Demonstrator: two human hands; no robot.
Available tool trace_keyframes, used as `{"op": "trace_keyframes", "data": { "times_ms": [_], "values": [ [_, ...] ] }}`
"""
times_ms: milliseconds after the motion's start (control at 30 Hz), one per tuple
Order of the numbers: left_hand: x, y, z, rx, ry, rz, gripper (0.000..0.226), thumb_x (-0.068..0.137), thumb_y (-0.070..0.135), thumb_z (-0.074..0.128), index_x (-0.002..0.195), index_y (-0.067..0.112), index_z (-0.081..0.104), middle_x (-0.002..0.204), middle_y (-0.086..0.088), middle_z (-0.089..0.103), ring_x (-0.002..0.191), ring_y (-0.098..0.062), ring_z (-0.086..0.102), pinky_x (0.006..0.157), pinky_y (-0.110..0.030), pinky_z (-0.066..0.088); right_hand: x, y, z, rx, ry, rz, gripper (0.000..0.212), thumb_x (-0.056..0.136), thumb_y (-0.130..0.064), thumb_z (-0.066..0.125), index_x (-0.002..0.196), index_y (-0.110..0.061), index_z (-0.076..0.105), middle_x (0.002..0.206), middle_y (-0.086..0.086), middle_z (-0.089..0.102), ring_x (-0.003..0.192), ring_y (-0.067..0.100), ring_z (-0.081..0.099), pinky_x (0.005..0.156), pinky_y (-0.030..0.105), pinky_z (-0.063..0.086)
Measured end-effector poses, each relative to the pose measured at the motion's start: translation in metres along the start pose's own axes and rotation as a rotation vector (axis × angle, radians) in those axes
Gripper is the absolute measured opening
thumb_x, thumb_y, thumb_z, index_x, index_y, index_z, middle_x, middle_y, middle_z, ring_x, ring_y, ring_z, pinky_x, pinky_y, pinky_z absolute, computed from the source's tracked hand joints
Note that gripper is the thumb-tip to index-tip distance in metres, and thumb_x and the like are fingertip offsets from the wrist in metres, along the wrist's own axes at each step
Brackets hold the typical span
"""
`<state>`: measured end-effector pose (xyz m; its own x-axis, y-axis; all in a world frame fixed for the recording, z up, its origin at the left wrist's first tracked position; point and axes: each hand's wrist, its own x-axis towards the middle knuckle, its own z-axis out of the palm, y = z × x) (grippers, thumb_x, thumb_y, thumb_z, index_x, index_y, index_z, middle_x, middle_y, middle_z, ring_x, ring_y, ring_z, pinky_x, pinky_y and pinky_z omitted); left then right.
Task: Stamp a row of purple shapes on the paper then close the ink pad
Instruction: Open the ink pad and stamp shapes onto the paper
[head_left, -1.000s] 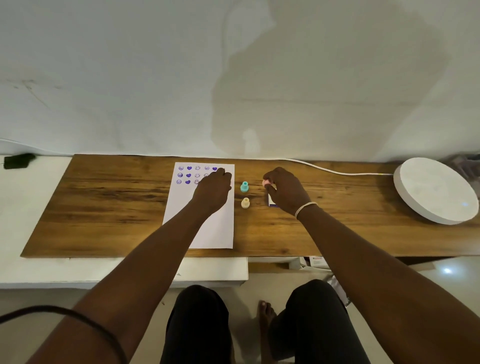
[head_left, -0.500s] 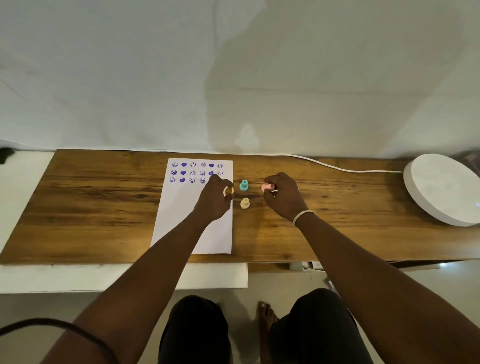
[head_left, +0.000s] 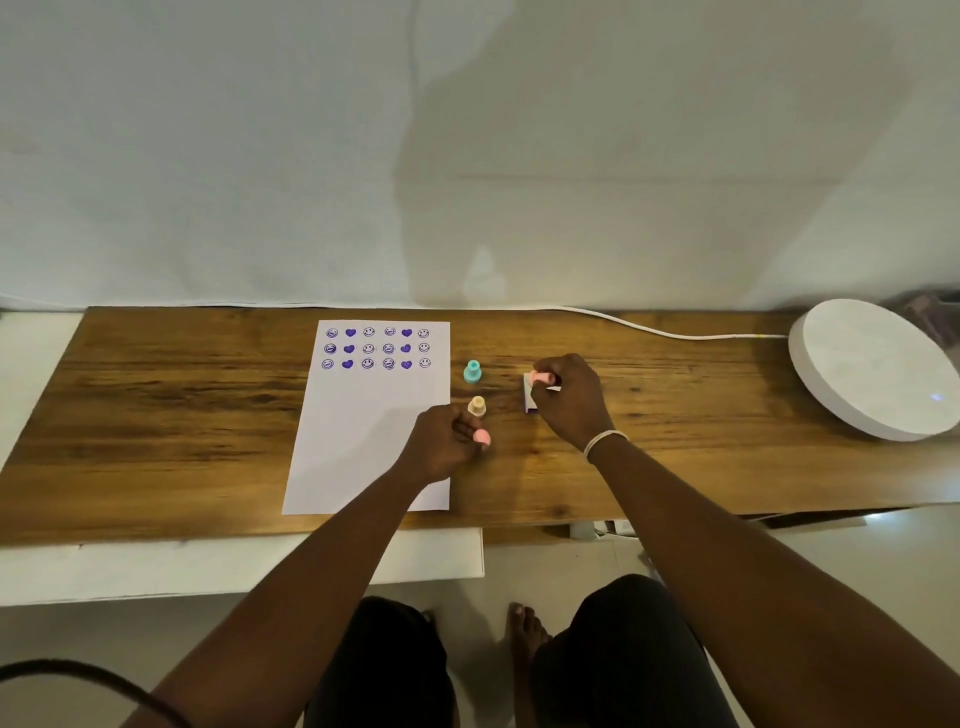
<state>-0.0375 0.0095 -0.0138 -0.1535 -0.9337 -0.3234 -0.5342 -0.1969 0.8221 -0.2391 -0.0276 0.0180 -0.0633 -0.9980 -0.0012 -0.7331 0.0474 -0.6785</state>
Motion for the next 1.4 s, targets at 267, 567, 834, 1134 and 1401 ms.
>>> {"op": "trace_keyframes", "data": {
  "times_ms": [267,567,834,1134,1401],
  "values": [
    [-0.006,-0.001,0.01,0.25,0.065,0.14,0.019,0.078,0.02,0.075,0.095,0.015,0.069,0.096,-0.001,0.064,0.091,-0.02,0.063,0.079,-0.028,0.048,-0.002,0.009,-0.006,0.229,0.057,0.153,0.018,0.087,-0.013,0.066,0.104,-0.011,0.069,0.103,0.002,0.069,0.094,0.017,0.063,0.081,0.027,0.051],
    [0.015,0.054,0.019,0.341,0.116,0.361,0.033,0.086,0.032,0.069,0.113,0.014,0.061,0.118,-0.002,0.064,0.105,-0.017,0.063,0.082,-0.019,0.048,0.01,0.028,-0.023,0.526,0.116,0.31,0.02,0.087,-0.01,0.061,0.104,-0.013,0.07,0.095,0.011,0.069,0.084,0.032,0.071,0.077,0.039,0.061],
    [0.053,0.078,0.028,0.458,0.043,0.309,0.065,0.076,0.029,0.08,0.132,0.015,0.05,0.14,-0.004,0.05,0.124,-0.023,0.053,0.098,-0.032,0.049,0.023,0.044,-0.036,0.247,-0.001,0.276,0.027,0.077,-0.009,0.071,0.103,-0.011,0.074,0.107,0.006,0.07,0.085,0.018,0.069,0.079,0.034,0.06],
    [0.075,0.079,0.045,0.64,-0.14,0.264,0.081,0.073,0.032,0.081,0.141,0.018,0.038,0.139,-0.007,0.053,0.122,-0.025,0.055,0.095,-0.038,0.053,0.034,0.061,-0.048,-0.333,-0.33,-0.058,0.062,0.063,-0.023,0.086,0.119,-0.009,0.063,0.115,0.013,0.059,0.105,0.027,0.057,0.084,0.024,0.04],
    [0.081,0.074,0.045,0.621,-0.113,0.226,0.078,0.078,0.021,0.078,0.144,0.018,0.038,0.14,-0.007,0.054,0.123,-0.027,0.056,0.095,-0.037,0.051,0.052,0.044,-0.049,-0.562,-0.497,-0.155,0.084,0.064,-0.035,0.086,0.135,-0.009,0.052,0.129,0.013,0.049,0.113,0.03,0.054,0.098,0.038,0.047]
  ]
}}
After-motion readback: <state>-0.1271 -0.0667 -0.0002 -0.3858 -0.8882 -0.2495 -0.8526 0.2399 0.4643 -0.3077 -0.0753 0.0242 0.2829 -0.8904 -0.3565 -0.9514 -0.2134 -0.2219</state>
